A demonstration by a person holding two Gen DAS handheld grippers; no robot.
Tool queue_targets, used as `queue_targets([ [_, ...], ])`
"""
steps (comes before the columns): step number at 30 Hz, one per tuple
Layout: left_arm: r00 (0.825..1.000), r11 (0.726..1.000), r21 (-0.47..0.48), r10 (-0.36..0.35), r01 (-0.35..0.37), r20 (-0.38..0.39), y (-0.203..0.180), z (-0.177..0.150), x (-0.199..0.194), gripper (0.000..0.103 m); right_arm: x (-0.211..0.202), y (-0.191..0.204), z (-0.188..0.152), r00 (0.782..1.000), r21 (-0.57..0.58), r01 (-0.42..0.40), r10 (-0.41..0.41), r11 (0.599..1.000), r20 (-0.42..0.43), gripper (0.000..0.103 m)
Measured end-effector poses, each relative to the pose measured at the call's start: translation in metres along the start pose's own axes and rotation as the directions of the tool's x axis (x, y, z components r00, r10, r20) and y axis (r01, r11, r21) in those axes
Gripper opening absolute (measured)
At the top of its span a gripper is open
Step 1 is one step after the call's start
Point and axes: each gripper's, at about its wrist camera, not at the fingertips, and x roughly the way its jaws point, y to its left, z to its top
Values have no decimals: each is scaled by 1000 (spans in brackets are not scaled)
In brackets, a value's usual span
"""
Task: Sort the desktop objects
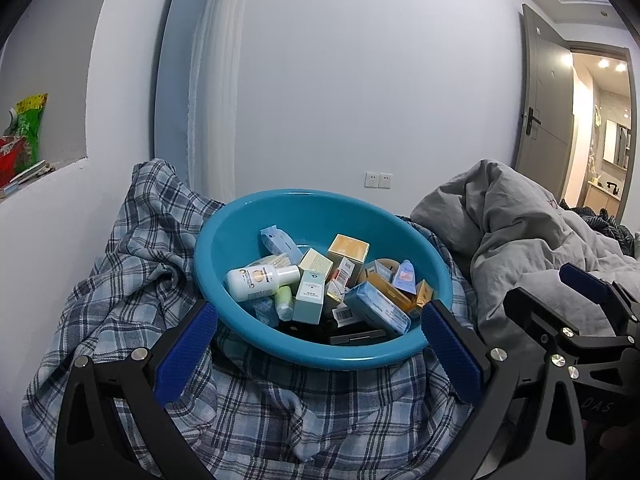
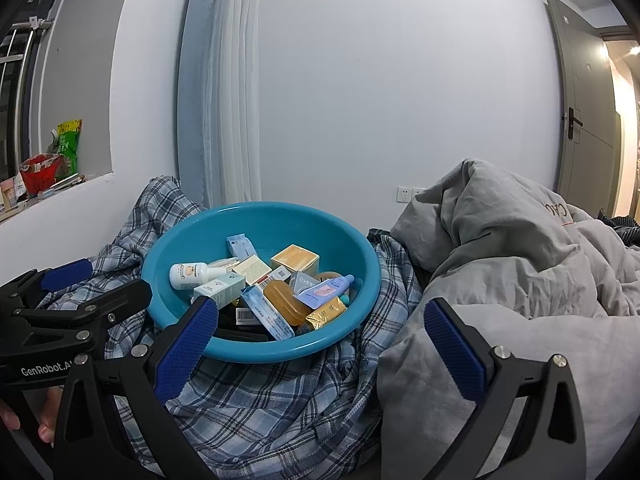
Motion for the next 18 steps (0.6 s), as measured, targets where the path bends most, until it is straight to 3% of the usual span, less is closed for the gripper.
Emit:
queue_targets([
  [18,1000,1000,4,1,-1,1,2,1,-1,103,3,0,-1,1000,-3,-2,2,1000,-7,103],
])
